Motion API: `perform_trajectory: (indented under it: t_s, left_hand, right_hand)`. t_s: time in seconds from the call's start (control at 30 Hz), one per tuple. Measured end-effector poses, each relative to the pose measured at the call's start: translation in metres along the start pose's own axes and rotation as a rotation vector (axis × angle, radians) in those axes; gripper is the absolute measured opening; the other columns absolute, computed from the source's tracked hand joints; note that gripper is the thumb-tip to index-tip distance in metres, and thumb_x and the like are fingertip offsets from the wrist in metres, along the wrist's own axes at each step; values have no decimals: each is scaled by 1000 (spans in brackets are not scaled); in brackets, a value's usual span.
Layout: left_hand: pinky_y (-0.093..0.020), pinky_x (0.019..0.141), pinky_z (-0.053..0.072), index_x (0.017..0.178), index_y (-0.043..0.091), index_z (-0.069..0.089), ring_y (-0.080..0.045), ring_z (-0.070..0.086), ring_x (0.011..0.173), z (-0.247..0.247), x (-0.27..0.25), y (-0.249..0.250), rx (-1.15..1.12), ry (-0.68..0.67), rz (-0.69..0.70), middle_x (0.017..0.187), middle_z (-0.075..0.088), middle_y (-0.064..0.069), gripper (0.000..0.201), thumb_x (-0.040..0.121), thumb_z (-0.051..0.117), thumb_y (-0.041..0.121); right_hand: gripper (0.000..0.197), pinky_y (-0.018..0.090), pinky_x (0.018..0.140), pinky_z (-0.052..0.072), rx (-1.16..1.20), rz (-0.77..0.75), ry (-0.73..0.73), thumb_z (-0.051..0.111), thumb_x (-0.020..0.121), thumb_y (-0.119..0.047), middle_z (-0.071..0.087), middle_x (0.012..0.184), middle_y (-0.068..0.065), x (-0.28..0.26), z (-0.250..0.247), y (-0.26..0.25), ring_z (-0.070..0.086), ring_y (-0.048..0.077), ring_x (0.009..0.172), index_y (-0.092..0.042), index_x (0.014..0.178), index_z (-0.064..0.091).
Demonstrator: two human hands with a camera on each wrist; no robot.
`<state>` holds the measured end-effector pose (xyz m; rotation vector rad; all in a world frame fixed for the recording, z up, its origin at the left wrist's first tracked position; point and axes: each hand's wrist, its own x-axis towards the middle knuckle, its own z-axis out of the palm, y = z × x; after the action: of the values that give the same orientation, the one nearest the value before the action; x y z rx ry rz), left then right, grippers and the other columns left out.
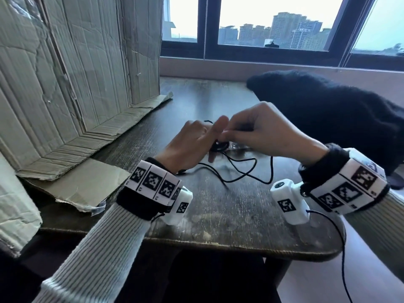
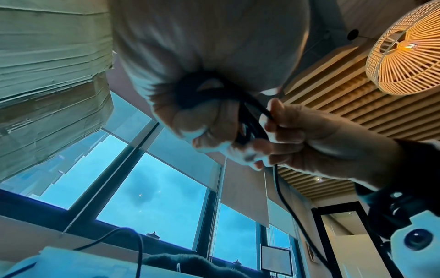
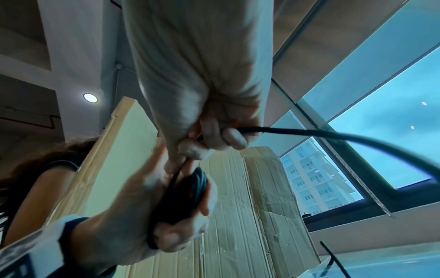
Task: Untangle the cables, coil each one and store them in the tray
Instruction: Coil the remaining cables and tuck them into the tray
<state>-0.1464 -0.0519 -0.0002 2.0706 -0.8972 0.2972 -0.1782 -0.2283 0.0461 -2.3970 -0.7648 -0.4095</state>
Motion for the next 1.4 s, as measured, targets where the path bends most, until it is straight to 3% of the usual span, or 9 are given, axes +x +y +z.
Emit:
perform_trajectory:
  t_s: [0.13,0.3,0.4,0.5,0.63,0.83,1.0,1.17,1.4]
  left_hand:
    - [-17,45,31,65,9,57,-1,36,39,-6,6,8,-31,-103,19,45,45,12,43,80,67,49]
    - [-21,53,43,73,5,54,-9,45,47,-15,7,11,-409,38,-82,52,46,4,30,96,52,24]
    - [-40,87,55,78,5,53,-20,71,81,-14,6,17,-648,163,-124,79,67,-7,34,101,40,27]
    - [-47,93,52,77,14,48,-35,68,100,-17,11,18,-952,306,-224,121,66,-6,36,101,34,36]
    - [-50,96,48,85,15,50,-26,60,117,-23,14,19,-972,411,-234,125,62,-11,34,102,31,37]
    - [-37,56,58,90,14,47,-10,60,54,-16,17,29,-1243,527,-288,65,60,2,29,99,36,40]
    - [-17,39,25,95,23,50,-6,29,44,-18,14,26,-938,565,-274,63,45,6,20,102,37,37]
    - [-27,50,43,92,17,56,-9,50,50,-14,18,15,-160,486,-59,61,61,6,17,99,46,30]
    - [-18,64,37,60,20,63,2,54,52,-13,15,20,237,211,-42,44,55,10,66,100,21,51]
  right_hand:
    - [23,33,60,48,242,72,85,77,78,-23,69,68,18,9,-6,1,56,15,57,0,78,73]
    - [12,21,51,37,507,120,203,67,88,-18,53,63,5,11,-10,7,41,11,53,-11,78,63]
    - [9,21,47,32,599,150,219,62,92,-15,50,58,-2,10,-2,13,36,12,50,-9,86,65]
    - [14,20,43,28,530,189,187,55,96,-16,50,54,-7,7,9,18,32,11,46,-13,102,68]
    - [19,21,56,43,368,180,127,52,98,-16,57,53,-9,2,21,24,48,7,49,-18,92,70]
    - [18,20,52,40,307,104,-115,55,96,-19,58,49,-7,-2,37,14,49,11,46,-15,97,73]
    - [23,26,51,38,175,105,-349,54,95,-30,52,49,-7,-9,32,8,42,12,48,-18,99,74]
    - [16,13,53,32,-17,-50,-346,57,94,-19,53,57,-7,-6,11,-6,42,5,50,-16,90,72]
    - [10,10,56,40,206,-44,38,67,87,-6,64,57,-12,6,-7,-5,52,2,49,1,82,71]
